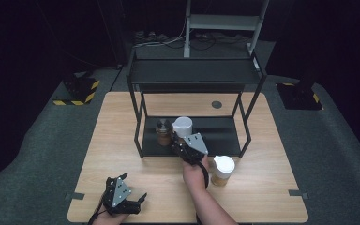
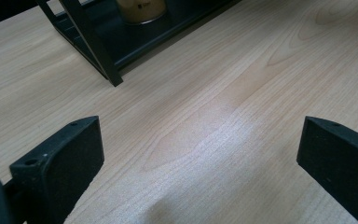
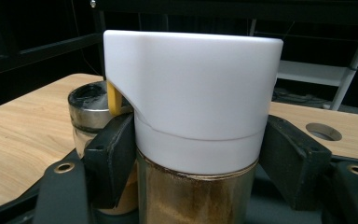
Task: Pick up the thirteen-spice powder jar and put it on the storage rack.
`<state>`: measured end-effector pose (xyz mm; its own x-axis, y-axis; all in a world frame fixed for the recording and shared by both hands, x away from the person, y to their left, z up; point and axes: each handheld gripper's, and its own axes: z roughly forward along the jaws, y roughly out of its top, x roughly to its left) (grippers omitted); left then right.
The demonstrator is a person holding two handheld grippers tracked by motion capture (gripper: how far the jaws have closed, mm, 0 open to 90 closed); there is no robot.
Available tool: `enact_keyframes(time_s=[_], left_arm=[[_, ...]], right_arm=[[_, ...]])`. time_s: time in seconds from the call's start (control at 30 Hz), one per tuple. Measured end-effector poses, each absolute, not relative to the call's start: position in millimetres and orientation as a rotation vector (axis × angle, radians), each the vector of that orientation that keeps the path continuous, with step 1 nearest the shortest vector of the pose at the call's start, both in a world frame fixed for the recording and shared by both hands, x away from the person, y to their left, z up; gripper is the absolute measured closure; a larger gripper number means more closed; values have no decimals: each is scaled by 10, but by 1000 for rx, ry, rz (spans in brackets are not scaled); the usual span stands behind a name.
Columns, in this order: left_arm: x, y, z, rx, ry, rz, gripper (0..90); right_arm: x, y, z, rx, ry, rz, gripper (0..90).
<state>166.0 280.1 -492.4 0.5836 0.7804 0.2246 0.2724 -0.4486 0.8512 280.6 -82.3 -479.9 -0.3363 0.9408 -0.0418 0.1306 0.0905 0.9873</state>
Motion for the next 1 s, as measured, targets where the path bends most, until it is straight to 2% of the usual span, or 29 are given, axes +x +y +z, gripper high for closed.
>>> enact_keyframes(time_s=[1.0], left_arm=[[1646,2837,-4945,1975,833,784,9]], right_arm=[[3138,-784,-4914,1151,1584,1309,300]])
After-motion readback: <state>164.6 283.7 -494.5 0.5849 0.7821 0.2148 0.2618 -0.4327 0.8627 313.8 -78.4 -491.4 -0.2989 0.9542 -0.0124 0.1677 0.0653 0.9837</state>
